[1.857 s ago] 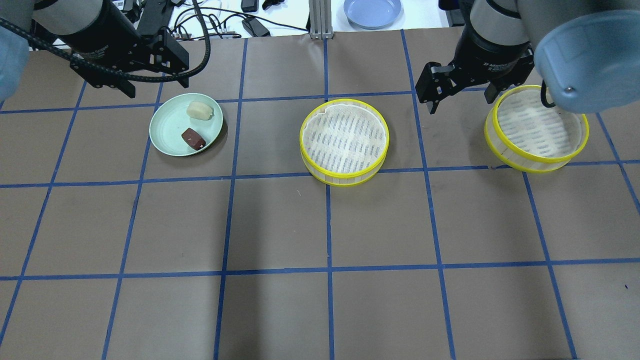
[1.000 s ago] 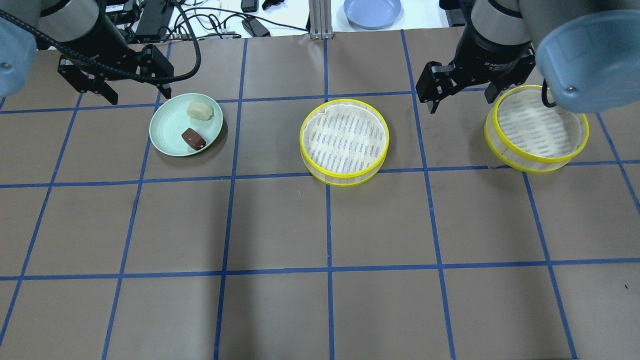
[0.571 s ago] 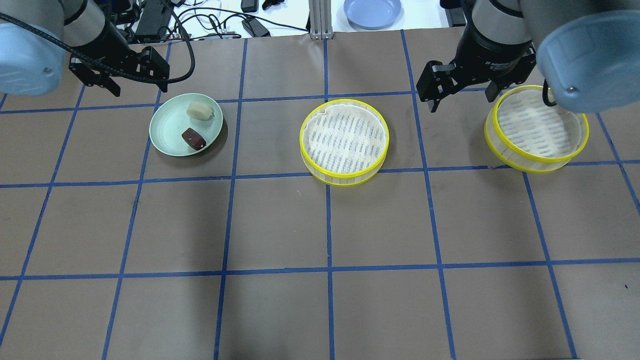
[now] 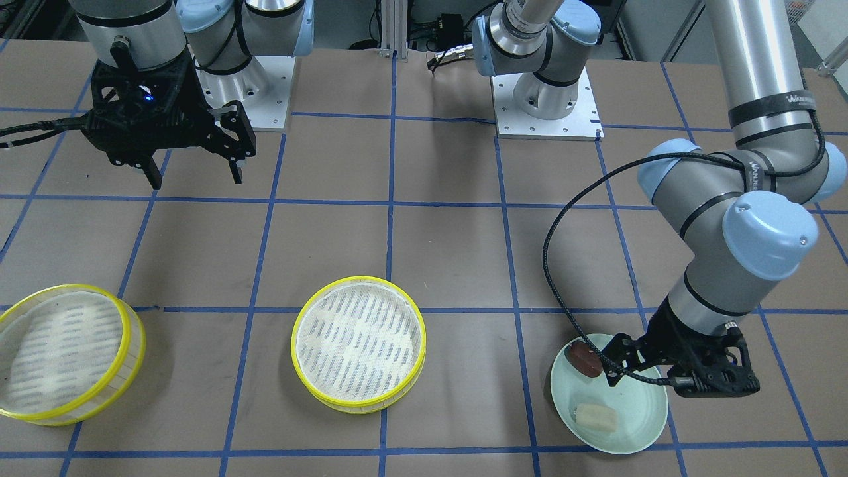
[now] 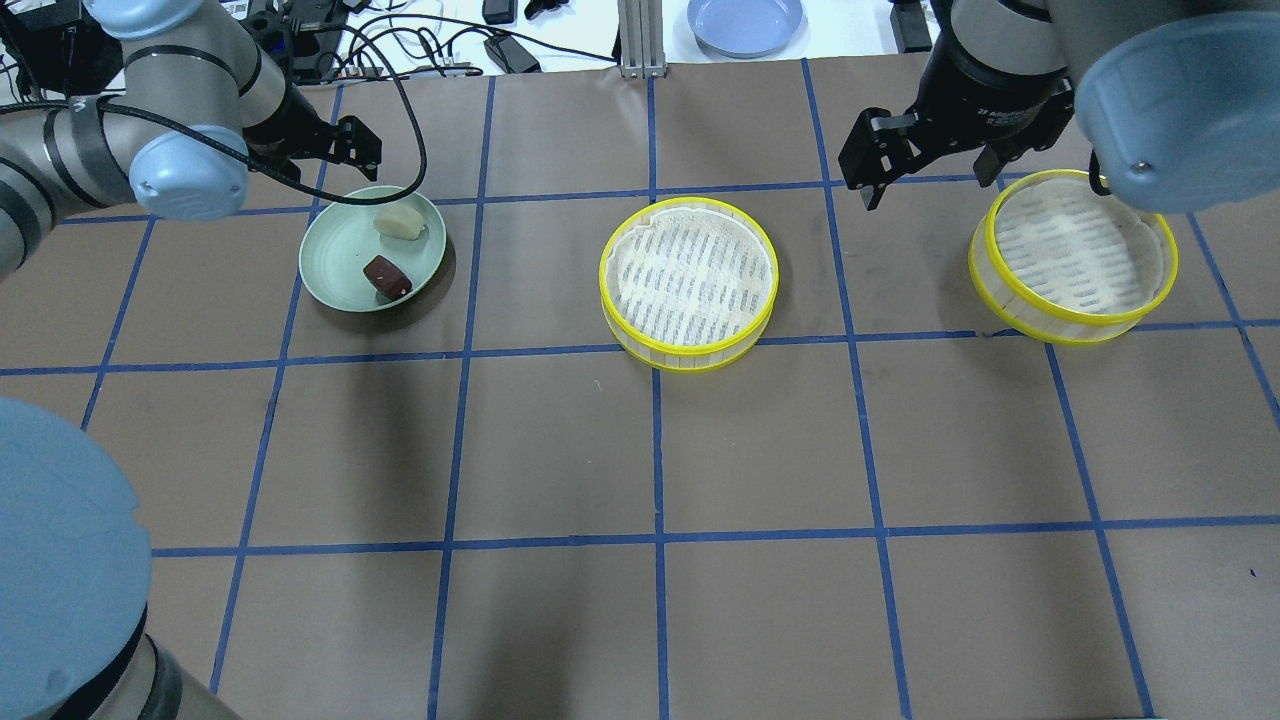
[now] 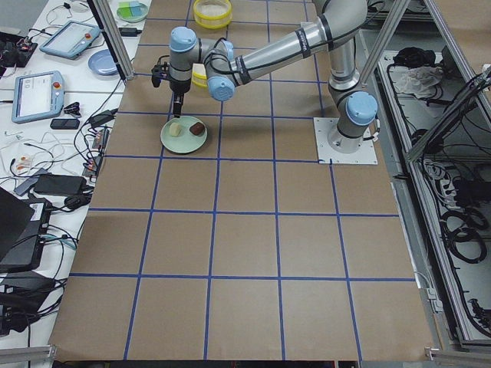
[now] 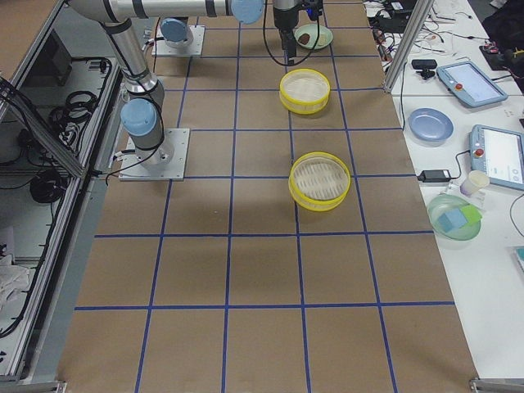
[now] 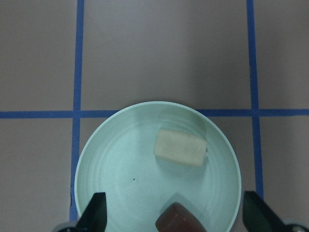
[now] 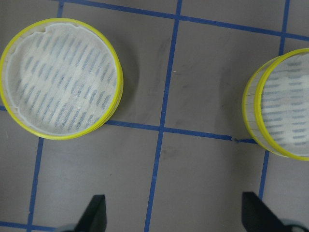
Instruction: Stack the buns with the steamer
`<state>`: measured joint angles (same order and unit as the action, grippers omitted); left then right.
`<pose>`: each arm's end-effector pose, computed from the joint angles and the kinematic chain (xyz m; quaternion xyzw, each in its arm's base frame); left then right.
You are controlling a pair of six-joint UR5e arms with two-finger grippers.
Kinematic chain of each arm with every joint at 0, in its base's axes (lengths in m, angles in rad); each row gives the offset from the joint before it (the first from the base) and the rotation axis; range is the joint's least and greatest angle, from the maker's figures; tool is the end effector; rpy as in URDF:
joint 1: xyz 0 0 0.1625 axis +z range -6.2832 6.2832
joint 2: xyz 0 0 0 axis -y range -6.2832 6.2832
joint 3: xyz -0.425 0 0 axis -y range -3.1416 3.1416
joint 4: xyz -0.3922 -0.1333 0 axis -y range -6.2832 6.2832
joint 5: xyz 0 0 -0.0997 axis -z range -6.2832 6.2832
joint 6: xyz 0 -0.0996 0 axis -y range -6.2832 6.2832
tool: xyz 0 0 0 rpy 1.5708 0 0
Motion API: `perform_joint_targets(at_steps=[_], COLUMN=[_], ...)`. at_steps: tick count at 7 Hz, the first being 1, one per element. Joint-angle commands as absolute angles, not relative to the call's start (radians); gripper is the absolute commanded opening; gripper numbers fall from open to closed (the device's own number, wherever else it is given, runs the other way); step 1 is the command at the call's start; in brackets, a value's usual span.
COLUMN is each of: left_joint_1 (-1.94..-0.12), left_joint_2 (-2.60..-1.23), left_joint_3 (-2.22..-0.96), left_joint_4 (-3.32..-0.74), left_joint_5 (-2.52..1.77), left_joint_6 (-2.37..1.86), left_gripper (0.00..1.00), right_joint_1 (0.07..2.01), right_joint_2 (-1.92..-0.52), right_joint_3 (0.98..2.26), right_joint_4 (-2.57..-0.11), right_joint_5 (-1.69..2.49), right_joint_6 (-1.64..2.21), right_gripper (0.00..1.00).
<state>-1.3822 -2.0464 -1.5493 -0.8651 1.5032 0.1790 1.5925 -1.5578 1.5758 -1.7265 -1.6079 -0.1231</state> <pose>-0.0122 -0.6827 0.2969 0.0005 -0.9915 0.1294 0.0100 0.1406 -0.5071 0.4955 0.0709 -0.9949 0.0678 0.0220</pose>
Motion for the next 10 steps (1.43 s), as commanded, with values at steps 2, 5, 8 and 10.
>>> perform_joint_targets(at_steps=[2,5,8,10], left_joint_1=[-1.382,-1.376,-1.365,-1.396], left_joint_2=[-2.187,-2.247,-2.211,-2.154], left_joint_3=[-1.546,-1.546,-1.532,-1.534], left_joint_4=[-0.779,-0.739,-0.742,-0.745], left_joint_5=[1.424,1.433,1.434,1.424], left_joint_6=[0.222,0.259,0.217,0.000], left_gripper=[0.94,0.41,0.00,0.00], right_joint_1=[1.332,1.159,1.077,1.053], right_joint_2=[-1.369,-1.094,-0.980,-0.965], right_joint_3=[1.498,1.465,1.462,1.476], right_joint_4=[-1.853,-2.121,-2.227,-2.212], right_joint_5=[-1.597,-1.594,-1.597,-1.614], right_joint_6=[-0.385,-0.568,-0.644,-0.652], right_gripper=[1.00,0.99,0.99,0.99])
